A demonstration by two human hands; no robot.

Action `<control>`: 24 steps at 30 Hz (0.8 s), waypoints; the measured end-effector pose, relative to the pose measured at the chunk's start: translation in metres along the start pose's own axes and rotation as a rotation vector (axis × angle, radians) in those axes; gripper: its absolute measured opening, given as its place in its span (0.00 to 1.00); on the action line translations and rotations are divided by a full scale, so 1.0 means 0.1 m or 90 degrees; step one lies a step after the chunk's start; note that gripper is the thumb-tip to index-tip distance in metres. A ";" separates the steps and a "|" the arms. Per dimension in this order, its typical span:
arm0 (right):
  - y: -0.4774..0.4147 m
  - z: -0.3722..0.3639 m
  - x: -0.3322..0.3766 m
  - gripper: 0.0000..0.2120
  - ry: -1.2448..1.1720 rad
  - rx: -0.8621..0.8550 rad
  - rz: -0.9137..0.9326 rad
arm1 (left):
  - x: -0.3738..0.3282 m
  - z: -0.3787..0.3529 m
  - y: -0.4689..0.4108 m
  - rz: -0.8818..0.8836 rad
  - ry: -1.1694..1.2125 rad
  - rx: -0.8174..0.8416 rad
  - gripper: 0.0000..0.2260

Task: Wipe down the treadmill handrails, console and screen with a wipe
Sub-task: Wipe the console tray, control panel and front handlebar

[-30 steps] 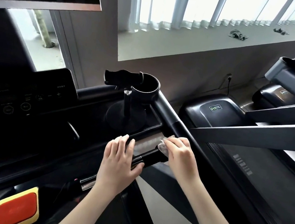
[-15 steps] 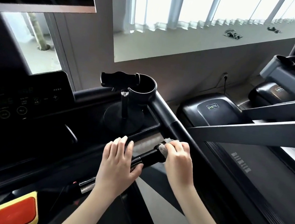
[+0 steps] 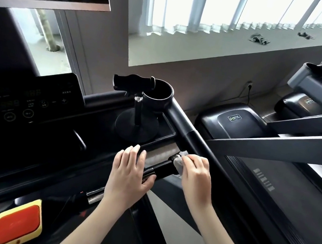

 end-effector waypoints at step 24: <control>-0.50 0.09 1.74 0.06 -0.449 0.158 0.061 | 1.15 0.95 0.83 0.321 0.116 -0.250 0.24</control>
Point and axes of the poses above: each hand's wrist, its own y-axis away from the middle knuckle, its own z-axis out of the back of the hand, x = y × z, the point moved 3 cm from there along -y, towards the middle knuckle, and after that the axes turned 12 degrees about -z, right-handed, at the moved point
